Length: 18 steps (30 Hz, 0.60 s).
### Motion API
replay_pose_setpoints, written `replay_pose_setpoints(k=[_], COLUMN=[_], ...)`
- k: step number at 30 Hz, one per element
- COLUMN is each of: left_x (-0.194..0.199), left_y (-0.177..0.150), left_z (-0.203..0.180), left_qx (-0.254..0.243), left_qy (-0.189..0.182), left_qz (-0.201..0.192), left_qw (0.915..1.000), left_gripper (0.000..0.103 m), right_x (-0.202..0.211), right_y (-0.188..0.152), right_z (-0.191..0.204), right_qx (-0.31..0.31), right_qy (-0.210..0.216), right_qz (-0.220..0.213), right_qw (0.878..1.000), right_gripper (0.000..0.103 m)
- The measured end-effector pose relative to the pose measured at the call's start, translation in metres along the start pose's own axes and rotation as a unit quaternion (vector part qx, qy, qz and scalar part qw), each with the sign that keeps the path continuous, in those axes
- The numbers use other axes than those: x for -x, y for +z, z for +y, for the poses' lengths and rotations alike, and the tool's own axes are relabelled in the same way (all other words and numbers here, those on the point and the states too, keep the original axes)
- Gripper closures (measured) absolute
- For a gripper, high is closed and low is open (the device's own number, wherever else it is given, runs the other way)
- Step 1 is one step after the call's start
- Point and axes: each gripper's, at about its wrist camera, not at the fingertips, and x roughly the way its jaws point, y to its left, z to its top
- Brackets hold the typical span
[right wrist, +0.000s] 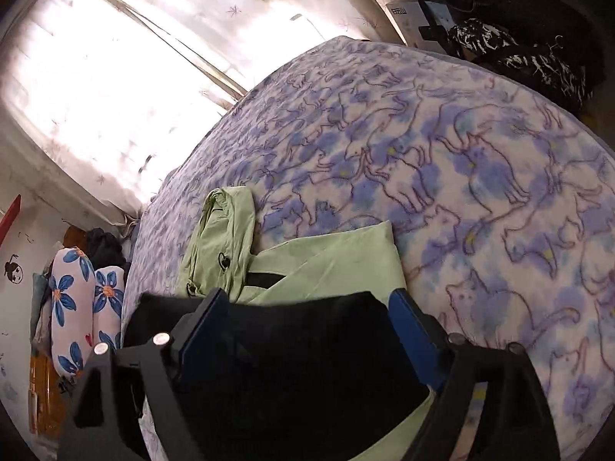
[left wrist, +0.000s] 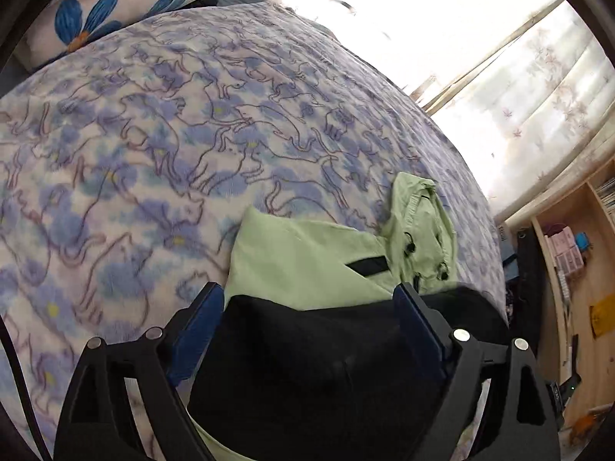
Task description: Fold large clothes
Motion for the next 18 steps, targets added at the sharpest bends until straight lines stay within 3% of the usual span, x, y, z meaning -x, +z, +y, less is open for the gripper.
replay_pose_setpoints(k=[4, 12, 15, 18], left_x=[-0.035, -0.078, -0.082, -0.077], left_y=[-0.001, -0.017, -0.029, -0.052], left_z=[-0.007, -0.022, -0.031, -0.038], left_qx=[-0.055, -0.171, -0.251, -0.354], left_qy=[0.035, 0.093, 0.073, 0.04], left_qz=[0.021, 0.037, 0.064, 0.094], left_qw=[0.9977, 0.9801, 0.9631, 0.9297], left_gripper=[0.015, 0.015, 0.015, 0.015], right_x=[-0.029, -0.073, -0.084, -0.09], right_y=[-0.011, -0.014, -0.012, -0.012], right_z=[-0.007, -0.013, -0.014, -0.014], right_qx=[0.012, 0.054, 0.075, 0.096], right_qy=[-0.012, -0.049, -0.061, -0.069], right_qz=[0.032, 0.039, 0.042, 0.046], right_qw=[0.999, 0.997, 0.994, 0.992], right_gripper=[0.017, 0.021, 0.024, 0.025])
